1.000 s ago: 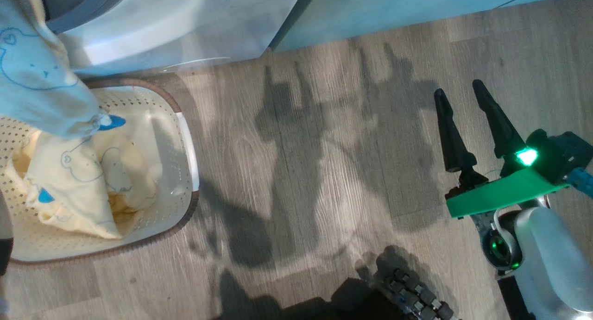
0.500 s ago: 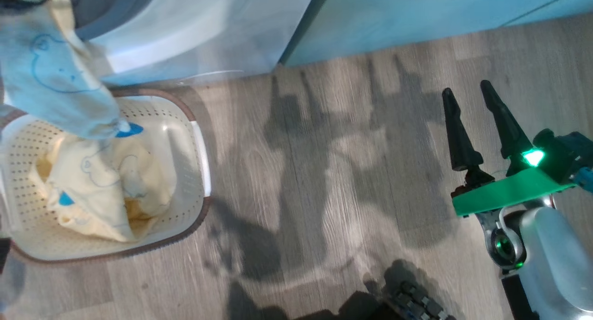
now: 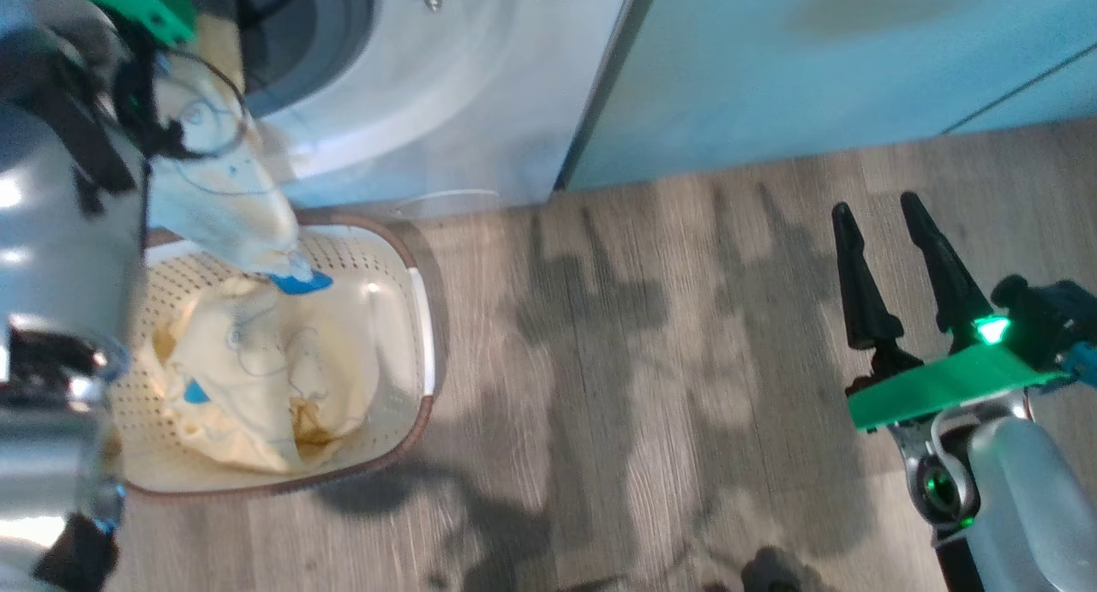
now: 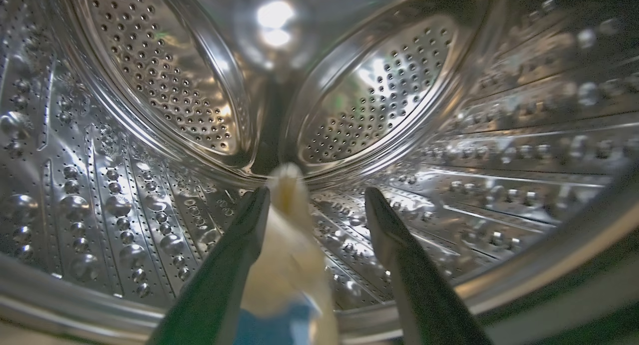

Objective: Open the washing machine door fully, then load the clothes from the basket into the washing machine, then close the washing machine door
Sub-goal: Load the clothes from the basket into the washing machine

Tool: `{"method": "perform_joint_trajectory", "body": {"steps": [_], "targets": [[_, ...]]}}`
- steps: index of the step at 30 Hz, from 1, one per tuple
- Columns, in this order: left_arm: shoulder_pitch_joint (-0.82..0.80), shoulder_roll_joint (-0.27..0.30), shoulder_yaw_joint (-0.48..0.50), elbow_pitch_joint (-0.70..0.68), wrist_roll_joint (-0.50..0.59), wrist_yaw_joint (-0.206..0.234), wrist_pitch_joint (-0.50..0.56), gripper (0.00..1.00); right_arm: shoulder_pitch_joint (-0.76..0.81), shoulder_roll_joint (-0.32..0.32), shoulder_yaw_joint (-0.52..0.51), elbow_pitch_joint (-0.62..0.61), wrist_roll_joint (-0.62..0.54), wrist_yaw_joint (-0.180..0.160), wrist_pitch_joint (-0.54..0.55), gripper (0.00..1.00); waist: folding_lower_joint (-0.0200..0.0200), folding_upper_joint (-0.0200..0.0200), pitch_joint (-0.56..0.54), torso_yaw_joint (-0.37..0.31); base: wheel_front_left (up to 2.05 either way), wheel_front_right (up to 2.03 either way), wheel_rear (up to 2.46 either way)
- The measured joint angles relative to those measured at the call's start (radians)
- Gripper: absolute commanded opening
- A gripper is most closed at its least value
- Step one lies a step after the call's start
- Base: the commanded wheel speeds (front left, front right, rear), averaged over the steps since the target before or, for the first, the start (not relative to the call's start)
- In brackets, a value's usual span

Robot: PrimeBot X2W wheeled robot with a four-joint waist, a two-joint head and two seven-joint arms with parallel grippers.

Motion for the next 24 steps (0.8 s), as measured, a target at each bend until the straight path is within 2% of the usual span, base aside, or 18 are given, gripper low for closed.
{"method": "perform_joint_trajectory", "body": {"steps": [8, 16, 24], "targets": [[0.26, -0.055, -0.025, -0.16, -0.053, 0.0, 0.0, 1.0, 0.074, -0.019, -0.011, 0.008, 0.0, 0.0, 0.0, 1.0, 0.0, 0.0, -0.104, 0.032, 0.0, 0.0, 0.0], [0.49, -0.057, -0.007, -0.312, -0.114, 0.0, 0.0, 1.0, 0.133, -0.025, -0.015, 0.008, 0.0, 0.0, 0.0, 1.0, 0.0, 0.0, -0.199, 0.052, 0.0, 0.0, 0.0], [0.726, -0.061, 0.024, -0.44, -0.121, 0.0, 0.0, 1.0, 0.183, -0.028, -0.019, -0.001, 0.001, 0.0, 0.0, 1.0, -0.0001, 0.0, -0.256, 0.067, 0.0, 0.0, 0.0]]}}
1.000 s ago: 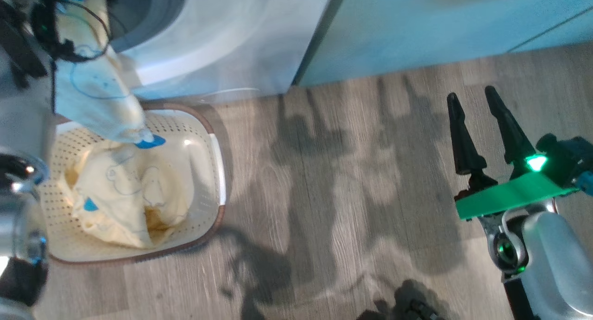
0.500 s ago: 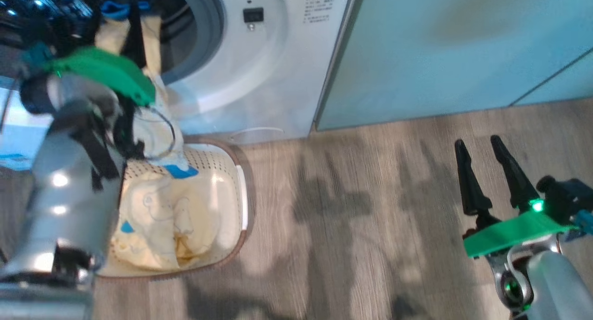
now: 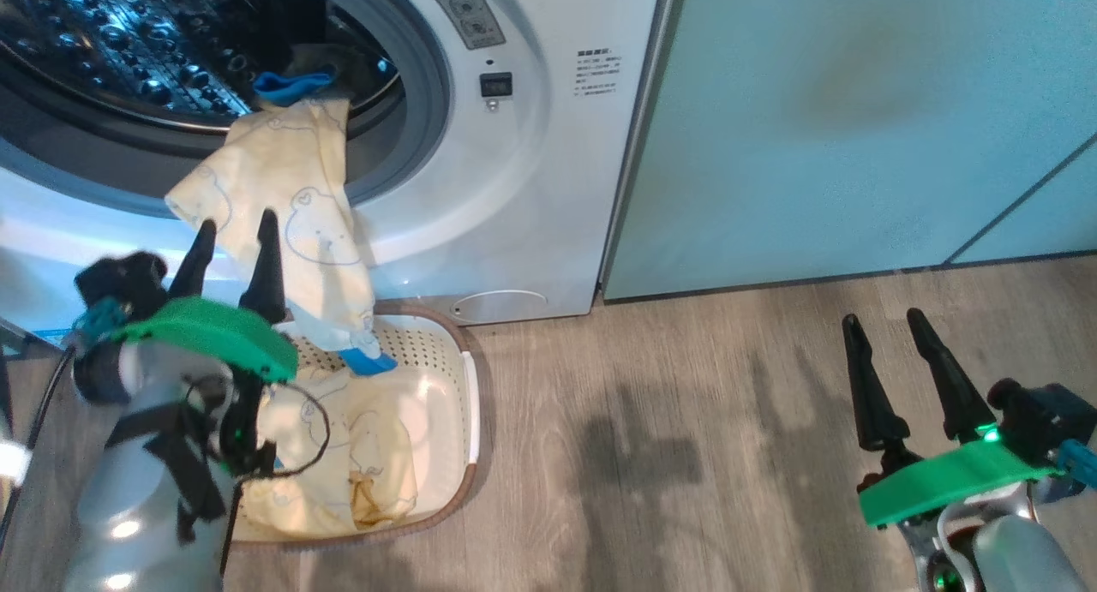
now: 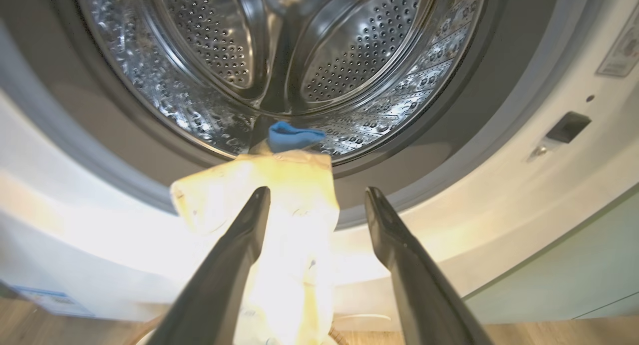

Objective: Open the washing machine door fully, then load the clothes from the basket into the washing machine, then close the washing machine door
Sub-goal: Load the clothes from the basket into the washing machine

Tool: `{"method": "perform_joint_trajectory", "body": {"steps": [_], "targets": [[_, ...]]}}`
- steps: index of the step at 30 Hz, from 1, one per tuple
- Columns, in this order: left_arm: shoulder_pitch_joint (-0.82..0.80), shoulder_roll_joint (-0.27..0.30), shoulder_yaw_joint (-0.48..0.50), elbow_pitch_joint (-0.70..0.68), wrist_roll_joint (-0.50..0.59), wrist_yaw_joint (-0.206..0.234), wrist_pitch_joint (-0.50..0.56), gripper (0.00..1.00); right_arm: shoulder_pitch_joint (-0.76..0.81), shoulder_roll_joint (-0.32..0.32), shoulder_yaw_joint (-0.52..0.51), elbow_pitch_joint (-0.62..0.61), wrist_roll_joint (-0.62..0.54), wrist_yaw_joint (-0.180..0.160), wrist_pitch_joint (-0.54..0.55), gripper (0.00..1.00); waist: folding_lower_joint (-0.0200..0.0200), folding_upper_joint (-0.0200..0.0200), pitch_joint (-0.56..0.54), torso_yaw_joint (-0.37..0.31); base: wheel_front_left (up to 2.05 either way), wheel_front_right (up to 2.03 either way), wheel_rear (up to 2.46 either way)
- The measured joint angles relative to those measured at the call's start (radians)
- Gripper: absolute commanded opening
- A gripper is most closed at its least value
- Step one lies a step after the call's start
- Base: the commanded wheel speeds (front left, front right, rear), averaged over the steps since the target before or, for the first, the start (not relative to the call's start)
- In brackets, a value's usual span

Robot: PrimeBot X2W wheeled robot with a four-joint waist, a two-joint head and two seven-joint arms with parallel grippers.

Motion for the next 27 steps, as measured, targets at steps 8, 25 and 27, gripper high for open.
{"method": "perform_joint_trajectory", "body": {"steps": [8, 25, 27], "targets": [[0.134, -0.004, 0.046, -0.098, -0.006, 0.0, 0.0, 1.0, 0.014, 0.0, -0.001, -0.006, 0.0, 0.0, 0.0, 1.0, 0.0, 0.0, -0.008, 0.024, 0.0, 0.0, 0.0], [0.299, -0.048, 0.082, -0.168, -0.049, 0.0, 0.0, 1.0, 0.012, 0.003, 0.001, -0.015, 0.0, 0.0, 0.0, 1.0, 0.0001, 0.0, 0.013, 0.026, 0.0, 0.0, 0.0], [0.305, -0.053, 0.082, -0.169, -0.049, 0.0, 0.0, 1.0, 0.012, 0.003, 0.001, -0.015, 0.0, 0.0, 0.0, 1.0, 0.0001, -0.0001, 0.016, 0.024, 0.0, 0.0, 0.0]]}}
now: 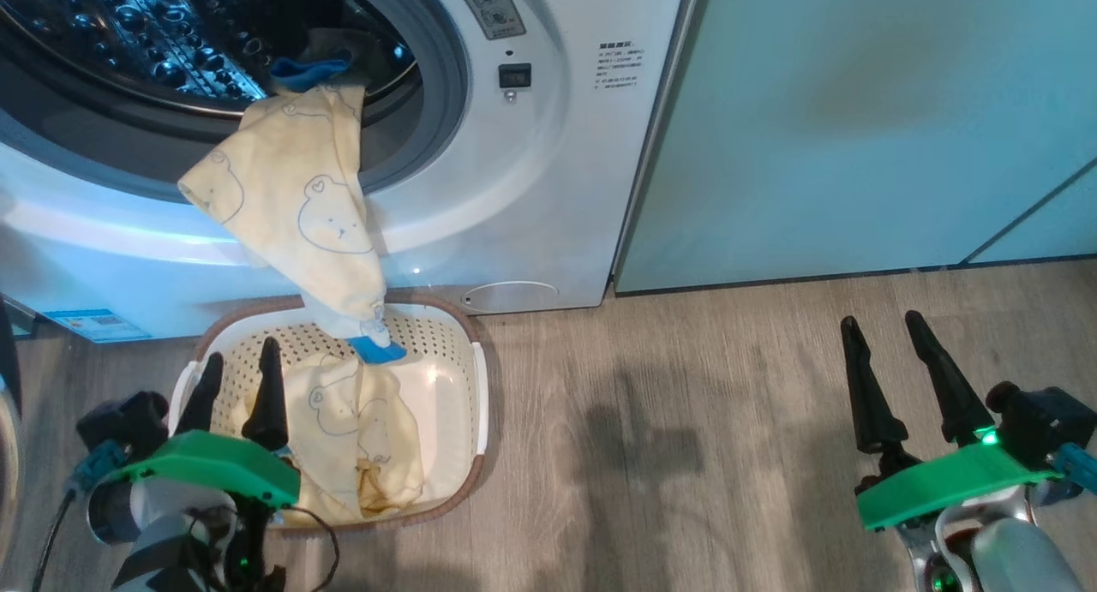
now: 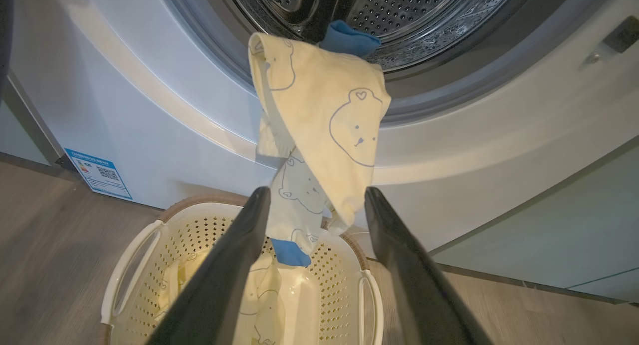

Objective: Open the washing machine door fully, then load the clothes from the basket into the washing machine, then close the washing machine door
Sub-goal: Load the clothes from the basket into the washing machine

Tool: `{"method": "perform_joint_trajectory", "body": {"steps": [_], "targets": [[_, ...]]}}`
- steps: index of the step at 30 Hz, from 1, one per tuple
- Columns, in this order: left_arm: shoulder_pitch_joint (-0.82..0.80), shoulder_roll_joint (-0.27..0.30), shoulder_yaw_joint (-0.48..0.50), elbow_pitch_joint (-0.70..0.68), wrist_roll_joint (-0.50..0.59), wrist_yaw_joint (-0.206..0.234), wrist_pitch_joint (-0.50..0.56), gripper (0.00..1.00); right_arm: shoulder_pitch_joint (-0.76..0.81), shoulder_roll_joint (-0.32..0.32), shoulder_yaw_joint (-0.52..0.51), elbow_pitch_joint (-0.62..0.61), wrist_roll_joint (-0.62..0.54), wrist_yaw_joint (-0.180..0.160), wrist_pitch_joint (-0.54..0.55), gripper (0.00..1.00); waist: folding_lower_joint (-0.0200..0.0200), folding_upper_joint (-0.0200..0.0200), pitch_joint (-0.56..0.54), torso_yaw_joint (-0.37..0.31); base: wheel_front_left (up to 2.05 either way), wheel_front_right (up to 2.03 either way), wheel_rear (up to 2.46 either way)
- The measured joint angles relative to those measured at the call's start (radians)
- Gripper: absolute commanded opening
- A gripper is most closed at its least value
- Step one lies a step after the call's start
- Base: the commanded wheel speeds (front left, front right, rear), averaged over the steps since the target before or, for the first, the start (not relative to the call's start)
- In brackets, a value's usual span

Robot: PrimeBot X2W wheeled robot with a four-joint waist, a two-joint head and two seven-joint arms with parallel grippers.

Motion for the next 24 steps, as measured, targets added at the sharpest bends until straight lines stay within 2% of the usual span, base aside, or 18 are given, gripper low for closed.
{"method": "perform_joint_trajectory", "body": {"steps": [11, 17, 24], "targets": [[-0.001, -0.001, -0.021, 0.013, -0.017, 0.0, 0.0, 1.0, -0.001, 0.0, -0.001, -0.001, 0.0, 0.0, 0.0, 1.0, 0.0, 0.0, 0.022, -0.006, 0.0, 0.0, 0.0], [-0.025, 0.03, -0.129, 0.115, -0.085, 0.0, 0.001, 1.0, -0.004, 0.001, 0.003, -0.005, 0.0, 0.0, 0.0, 1.0, 0.0, 0.0, 0.049, -0.016, 0.0, 0.0, 0.0], [-0.173, 0.061, -0.249, 0.237, -0.17, 0.0, 0.016, 1.0, -0.013, 0.004, 0.012, -0.006, 0.0, 0.0, 0.0, 1.0, 0.0001, 0.0, 0.086, -0.032, 0.0, 0.0, 0.0]]}}
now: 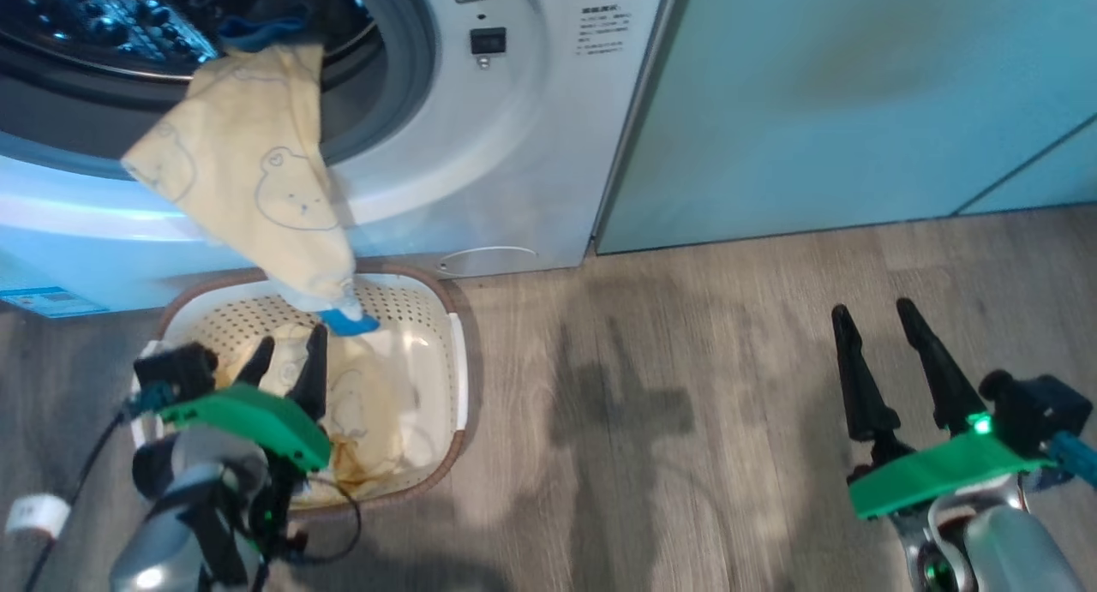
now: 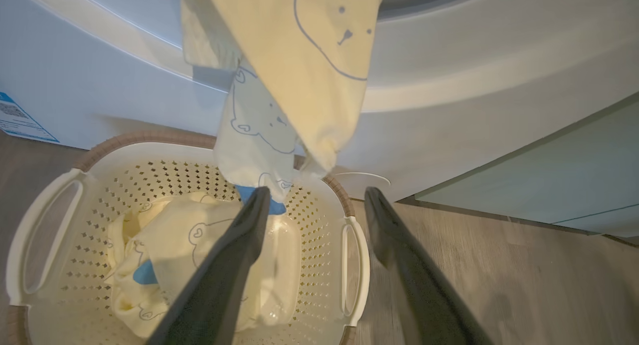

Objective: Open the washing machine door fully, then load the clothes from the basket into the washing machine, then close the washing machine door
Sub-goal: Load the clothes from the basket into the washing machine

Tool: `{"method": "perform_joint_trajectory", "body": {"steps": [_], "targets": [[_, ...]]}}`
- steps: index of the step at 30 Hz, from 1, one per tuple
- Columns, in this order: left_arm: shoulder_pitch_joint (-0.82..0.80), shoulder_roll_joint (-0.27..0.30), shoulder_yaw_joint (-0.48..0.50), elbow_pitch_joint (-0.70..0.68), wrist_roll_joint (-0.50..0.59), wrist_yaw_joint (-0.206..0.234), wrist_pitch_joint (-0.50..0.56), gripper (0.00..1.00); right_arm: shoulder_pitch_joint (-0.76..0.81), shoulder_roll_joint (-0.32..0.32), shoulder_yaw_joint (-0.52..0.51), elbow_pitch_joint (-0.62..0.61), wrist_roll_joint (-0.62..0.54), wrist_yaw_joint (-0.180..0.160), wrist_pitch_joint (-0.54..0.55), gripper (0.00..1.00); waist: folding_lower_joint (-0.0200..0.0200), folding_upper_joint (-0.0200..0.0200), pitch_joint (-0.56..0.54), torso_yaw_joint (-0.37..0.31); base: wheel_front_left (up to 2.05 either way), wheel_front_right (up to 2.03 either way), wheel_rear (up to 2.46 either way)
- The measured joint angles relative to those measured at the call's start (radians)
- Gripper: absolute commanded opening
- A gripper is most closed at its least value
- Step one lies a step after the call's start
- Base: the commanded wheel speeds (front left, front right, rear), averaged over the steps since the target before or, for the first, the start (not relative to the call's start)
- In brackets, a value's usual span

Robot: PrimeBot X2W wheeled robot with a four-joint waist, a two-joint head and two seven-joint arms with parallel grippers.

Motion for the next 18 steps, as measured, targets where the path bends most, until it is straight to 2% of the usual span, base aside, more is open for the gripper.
{"method": "perform_joint_trajectory", "body": {"steps": [9, 18], "targets": [[-0.152, 0.051, -0.083, 0.151, -0.122, 0.0, 0.023, 1.0, -0.037, 0.01, 0.009, -0.004, 0.0, 0.0, 0.0, 1.0, 0.0, 0.0, 0.05, -0.054, 0.0, 0.0, 0.0], [-0.312, 0.096, -0.158, 0.253, -0.175, 0.0, 0.028, 1.0, -0.039, 0.018, 0.009, -0.013, 0.0, 0.0, 0.0, 1.0, 0.0001, 0.0, 0.12, -0.096, 0.0, 0.0, 0.0]]}}
